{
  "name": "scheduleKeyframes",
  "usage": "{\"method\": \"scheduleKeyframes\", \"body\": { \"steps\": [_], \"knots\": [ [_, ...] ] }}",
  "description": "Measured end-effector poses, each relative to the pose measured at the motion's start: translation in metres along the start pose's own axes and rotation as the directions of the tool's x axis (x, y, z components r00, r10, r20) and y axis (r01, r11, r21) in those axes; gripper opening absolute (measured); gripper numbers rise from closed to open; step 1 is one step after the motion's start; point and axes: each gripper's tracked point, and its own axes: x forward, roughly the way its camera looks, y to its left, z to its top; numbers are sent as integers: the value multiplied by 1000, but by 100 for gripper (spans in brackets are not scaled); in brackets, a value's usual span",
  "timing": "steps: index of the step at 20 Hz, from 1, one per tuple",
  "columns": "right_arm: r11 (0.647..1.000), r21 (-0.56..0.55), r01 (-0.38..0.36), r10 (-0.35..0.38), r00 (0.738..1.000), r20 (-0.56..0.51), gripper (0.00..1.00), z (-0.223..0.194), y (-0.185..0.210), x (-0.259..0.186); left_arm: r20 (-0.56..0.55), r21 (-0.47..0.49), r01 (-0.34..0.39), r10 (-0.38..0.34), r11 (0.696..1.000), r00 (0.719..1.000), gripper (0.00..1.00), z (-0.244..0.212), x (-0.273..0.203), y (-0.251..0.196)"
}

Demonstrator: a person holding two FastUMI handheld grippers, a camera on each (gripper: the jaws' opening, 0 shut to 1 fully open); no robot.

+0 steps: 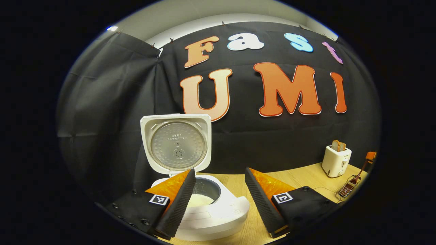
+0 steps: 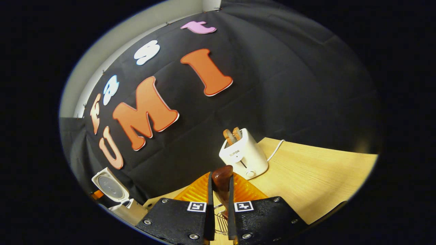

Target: Close the left gripper, press the button to open the rice cooker; take a wooden spoon from the chopstick holder with the right hand, scoop a spoonful of rice and pour it into the rice cooker, then put the wooden spoon back into the chopstick holder.

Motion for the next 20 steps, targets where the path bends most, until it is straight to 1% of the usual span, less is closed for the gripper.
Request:
{"method": "scheduleKeyframes", "body": {
  "steps": [3, 4, 5, 6, 10, 12, 14, 18, 19, 20],
  "knots": [
    [999, 8, 31, -32, 999, 20, 15, 1, 4, -1, -8, -5, 10, -10, 1000, 1000, 95, -3, 2, -1],
    [1000, 12, 27, -27, 999, 35, 15, 7, 8, -4, -9, -6, 11, -11, 1000, 1000, 95, -5, 1, -1],
    [1000, 13, 27, -27, 998, 60, 13, 14, 12, -5, -9, -6, 11, -12, 1000, 1000, 95, -4, 2, 0],
    [1000, 8, 13, -14, 998, 59, 13, 15, 18, -5, -8, -9, 10, -10, 1000, 1000, 95, -4, 2, 2],
    [1000, 5, -1, 0, 993, 119, 9, 37, 34, -17, -4, -23, 11, -11, 1000, 1000, 95, -7, 0, 7],
    [1000, -14, -26, 27, 989, 143, 9, 49, 51, -23, -2, -23, 10, -10, 1000, 1000, 95, -9, 0, 9],
    [997, -33, -66, 71, 985, 157, 9, 57, 74, -31, -2, -24, 16, -16, 1000, 1000, 95, -11, -1, 10],
    [983, -62, -172, 179, 972, 155, 9, 57, 128, -39, 0, -34, 26, -26, 999, 1000, 95, -15, -2, 14],
    [977, -65, -202, 210, 967, 145, 9, 53, 143, -42, -2, -39, 27, -27, 999, 1000, 89, -16, -2, 16],
    [971, -66, -229, 236, 963, 133, 9, 47, 156, -42, -2, -44, 26, -27, 999, 1000, 95, -18, -3, 18]
  ]
}}
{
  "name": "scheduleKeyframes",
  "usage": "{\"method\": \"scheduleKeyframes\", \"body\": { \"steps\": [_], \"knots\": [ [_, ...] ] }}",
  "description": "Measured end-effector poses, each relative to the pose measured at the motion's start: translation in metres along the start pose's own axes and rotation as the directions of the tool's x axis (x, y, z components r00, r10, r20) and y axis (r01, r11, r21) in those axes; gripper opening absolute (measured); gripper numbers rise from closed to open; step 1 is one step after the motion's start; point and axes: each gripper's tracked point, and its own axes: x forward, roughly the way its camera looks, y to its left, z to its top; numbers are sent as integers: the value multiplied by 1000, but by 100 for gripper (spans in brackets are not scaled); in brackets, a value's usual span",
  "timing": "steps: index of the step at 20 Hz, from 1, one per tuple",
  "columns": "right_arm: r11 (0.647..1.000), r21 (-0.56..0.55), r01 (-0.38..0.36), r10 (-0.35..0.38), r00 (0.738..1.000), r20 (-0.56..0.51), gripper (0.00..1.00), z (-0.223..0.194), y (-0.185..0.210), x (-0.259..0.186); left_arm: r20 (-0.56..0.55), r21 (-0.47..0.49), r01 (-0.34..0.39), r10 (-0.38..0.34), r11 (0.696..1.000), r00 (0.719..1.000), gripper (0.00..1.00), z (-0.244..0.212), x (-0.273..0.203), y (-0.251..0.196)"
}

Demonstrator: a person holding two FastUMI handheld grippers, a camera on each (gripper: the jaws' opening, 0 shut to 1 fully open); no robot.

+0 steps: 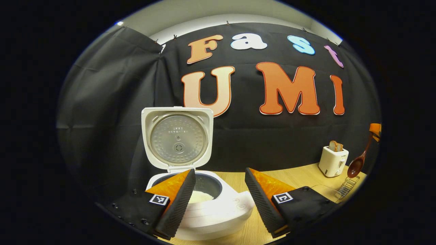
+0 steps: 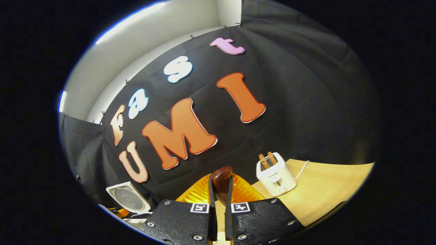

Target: Close the left gripper, press the button to open the rice cooker; take a wooden spoon from the chopstick holder with the right hand, scoop a spoonful of rice and pour it into the rice cooker, then put the wooden spoon back into the chopstick holder.

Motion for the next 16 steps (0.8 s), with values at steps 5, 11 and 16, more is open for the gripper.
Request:
{"method": "scheduleKeyframes", "body": {
  "steps": [5, 11, 16],
  "knots": [
    [993, -10, -118, 116, 989, -93, 9, -47, 58, 6, -5, -40, 1, -1, 999, 1000, 95, -6, -1, 11],
    [977, -95, -193, 170, 963, -207, 9, -111, 92, 12, -2, -52, 5, -5, 999, 1000, 95, -11, -6, 19],
    [944, -257, -207, 144, 959, -246, 9, -146, 98, 12, -26, -67, 12, -14, 998, 1000, 94, -25, 0, 20]
  ]
}}
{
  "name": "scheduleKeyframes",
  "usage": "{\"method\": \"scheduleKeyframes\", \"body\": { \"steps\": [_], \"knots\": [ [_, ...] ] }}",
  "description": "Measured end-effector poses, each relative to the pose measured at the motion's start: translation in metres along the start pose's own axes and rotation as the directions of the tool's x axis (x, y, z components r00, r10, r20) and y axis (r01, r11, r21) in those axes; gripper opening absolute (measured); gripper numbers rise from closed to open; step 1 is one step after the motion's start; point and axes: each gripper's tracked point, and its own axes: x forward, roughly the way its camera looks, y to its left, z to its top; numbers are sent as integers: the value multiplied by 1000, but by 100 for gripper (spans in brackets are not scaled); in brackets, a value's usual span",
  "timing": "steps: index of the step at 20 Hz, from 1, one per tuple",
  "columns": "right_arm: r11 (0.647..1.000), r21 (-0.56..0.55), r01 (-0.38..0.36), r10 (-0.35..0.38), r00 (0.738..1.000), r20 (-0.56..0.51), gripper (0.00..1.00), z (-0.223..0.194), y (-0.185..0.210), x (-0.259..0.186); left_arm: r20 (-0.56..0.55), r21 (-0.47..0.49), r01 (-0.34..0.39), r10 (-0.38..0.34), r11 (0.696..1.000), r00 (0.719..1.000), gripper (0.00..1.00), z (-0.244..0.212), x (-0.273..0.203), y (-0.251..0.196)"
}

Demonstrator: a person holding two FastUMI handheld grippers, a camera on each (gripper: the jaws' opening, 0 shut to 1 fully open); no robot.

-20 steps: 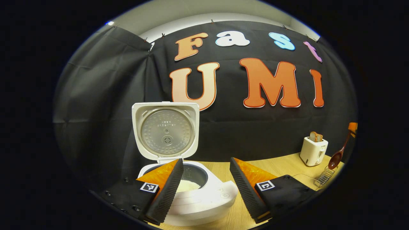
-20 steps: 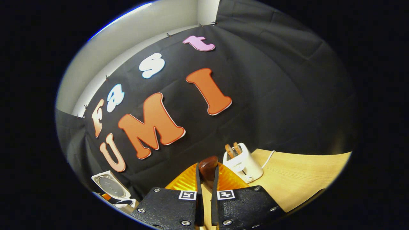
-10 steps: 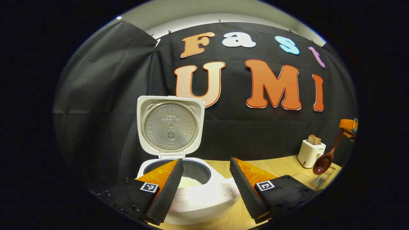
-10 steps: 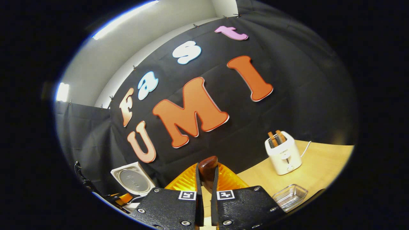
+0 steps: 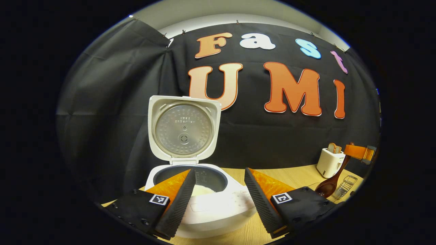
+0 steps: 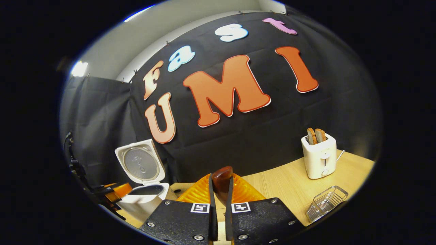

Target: Close the left gripper, press the button to open the rice cooker; take a wooden spoon from the chopstick holder with the right hand, scoop a spoonful of rice and pour it into the rice cooker, then put the wooden spoon back into the chopstick holder.

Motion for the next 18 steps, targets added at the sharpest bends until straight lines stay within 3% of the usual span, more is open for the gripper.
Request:
{"method": "scheduleKeyframes", "body": {
  "steps": [6, 7, 8, 18],
  "knots": [
    [988, -151, 33, -48, 994, -94, 9, -48, 6, 2, -22, -20, 7, -7, 1000, 1000, 94, -13, 3, -1],
    [986, -165, 36, -55, 992, -112, 9, -54, 5, 0, -23, -19, 10, -10, 1000, 1000, 97, -13, 3, -1],
    [984, -175, 42, -63, 992, -113, 9, -55, 6, -1, -22, -17, 11, -11, 1000, 1000, 89, -14, 3, -1],
    [980, -199, 23, -58, 983, -173, 9, -55, 7, -29, -29, -32, 22, -23, 999, 999, 92, -18, 0, -3]
  ]
}}
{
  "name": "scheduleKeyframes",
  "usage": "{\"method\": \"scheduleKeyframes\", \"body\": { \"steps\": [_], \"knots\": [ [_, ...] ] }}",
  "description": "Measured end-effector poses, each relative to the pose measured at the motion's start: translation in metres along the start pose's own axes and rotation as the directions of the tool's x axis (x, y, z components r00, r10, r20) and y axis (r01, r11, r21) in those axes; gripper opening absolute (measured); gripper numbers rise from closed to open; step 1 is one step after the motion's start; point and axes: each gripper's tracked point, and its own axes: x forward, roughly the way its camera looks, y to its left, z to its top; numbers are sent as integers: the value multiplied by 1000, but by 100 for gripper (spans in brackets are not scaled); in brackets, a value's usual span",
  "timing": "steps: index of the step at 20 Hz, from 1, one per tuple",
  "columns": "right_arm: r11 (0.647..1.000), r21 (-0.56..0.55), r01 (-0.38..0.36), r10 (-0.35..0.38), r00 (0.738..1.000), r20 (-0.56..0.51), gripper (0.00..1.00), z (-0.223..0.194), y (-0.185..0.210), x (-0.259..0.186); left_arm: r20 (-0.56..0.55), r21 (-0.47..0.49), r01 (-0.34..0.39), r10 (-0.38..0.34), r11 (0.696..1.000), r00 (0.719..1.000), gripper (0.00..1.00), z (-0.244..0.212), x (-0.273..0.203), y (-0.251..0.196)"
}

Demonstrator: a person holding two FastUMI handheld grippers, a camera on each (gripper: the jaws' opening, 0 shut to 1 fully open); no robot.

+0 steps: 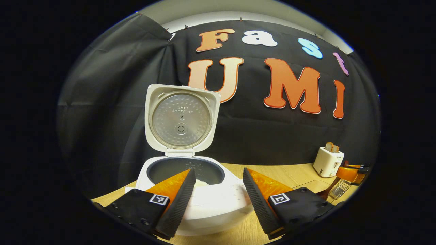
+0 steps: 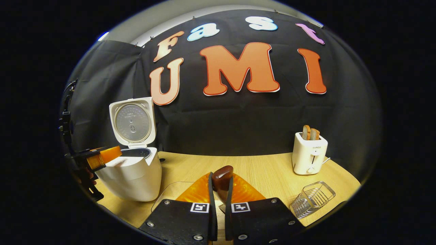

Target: Close the left gripper, press the button to open the rice cooker; take a wooden spoon from the chopstick holder with the right hand, scoop a spoonful of rice and pour it into the rice cooker, then put the wooden spoon back into the chopstick holder.

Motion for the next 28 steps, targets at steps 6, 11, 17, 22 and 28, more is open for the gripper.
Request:
{"method": "scheduleKeyframes", "body": {
  "steps": [6, 11, 17, 22, 28],
  "knots": [
    [987, 160, -21, 47, 986, -159, 9, -16, 11, -4, 4, -17, -1, 1, 1000, 1000, 92, 1, -4, 2],
    [933, 358, 26, 66, 968, -242, 9, -21, 15, -1, 23, -25, -6, 7, 1000, 1000, 92, 7, -11, 7],
    [846, 522, 106, 65, 952, -300, 9, -24, 12, 6, 21, -32, -15, 15, 999, 1000, 92, 6, -16, 14],
    [680, 706, 199, 84, 935, -345, 9, -36, -17, 10, 28, -43, -27, 29, 999, 999, 92, 9, -21, 20],
    [458, 843, 280, 133, 917, -377, 9, -55, -34, 20, 31, -44, -32, 33, 999, 999, 92, 13, -23, 18]
  ]
}}
